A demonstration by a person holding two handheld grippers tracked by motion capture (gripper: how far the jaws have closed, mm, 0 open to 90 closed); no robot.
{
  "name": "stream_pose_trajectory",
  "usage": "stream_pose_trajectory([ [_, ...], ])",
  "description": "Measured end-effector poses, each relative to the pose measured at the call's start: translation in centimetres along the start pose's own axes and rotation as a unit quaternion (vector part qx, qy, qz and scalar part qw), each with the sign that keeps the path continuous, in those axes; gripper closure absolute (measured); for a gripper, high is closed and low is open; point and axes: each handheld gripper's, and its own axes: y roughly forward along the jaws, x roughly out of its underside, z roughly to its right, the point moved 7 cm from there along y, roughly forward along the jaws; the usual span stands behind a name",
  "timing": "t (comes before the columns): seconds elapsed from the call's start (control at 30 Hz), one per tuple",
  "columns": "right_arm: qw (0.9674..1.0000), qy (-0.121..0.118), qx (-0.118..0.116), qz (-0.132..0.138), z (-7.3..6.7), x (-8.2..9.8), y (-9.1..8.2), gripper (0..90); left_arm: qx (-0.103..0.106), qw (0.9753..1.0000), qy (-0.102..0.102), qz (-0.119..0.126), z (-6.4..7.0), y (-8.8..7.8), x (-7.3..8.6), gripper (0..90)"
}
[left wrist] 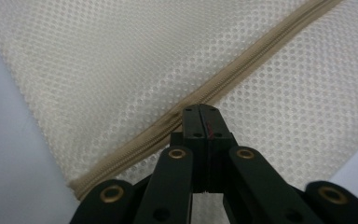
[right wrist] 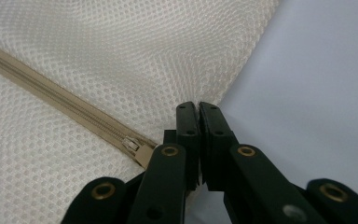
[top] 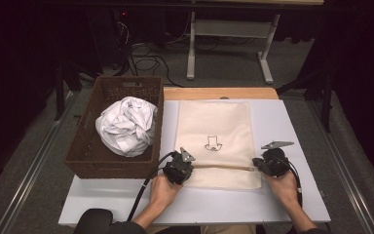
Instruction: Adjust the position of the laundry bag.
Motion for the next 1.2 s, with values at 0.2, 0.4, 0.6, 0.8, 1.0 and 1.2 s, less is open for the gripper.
stream_pose_trajectory([
  [0.2,1.0000,-0.004,0.002,-0.002,0.0,0.3,-0.3,88.5,0.025,0.9996,-0.010,0.001,0.9,-0.3,0.5,89.8],
  [0.4,1.0000,-0.001,0.007,-0.003,0.4,0.3,-0.3,88.5,0.033,0.9995,0.002,0.002,1.7,-0.6,0.9,89.8],
  [0.6,0.9998,0.003,0.021,0.003,0.8,0.2,-0.2,88.0,0.026,0.9995,0.005,0.016,1.3,-0.6,0.6,82.8],
  [0.8,0.9995,-0.001,0.028,0.015,0.5,0.1,-0.5,77.2,0.013,0.9991,-0.003,0.041,0.2,-0.7,0.1,69.7],
  [1.0,0.9993,-0.007,0.014,0.035,-0.3,-0.1,-1.2,66.2,0.004,0.9986,-0.003,0.053,-0.2,-0.3,-0.2,54.6],
  [1.2,0.9986,-0.008,-0.010,0.051,-1.1,-0.3,-1.7,63.5,0.009,0.9983,-0.011,0.057,-0.4,0.1,-0.3,49.8],
])
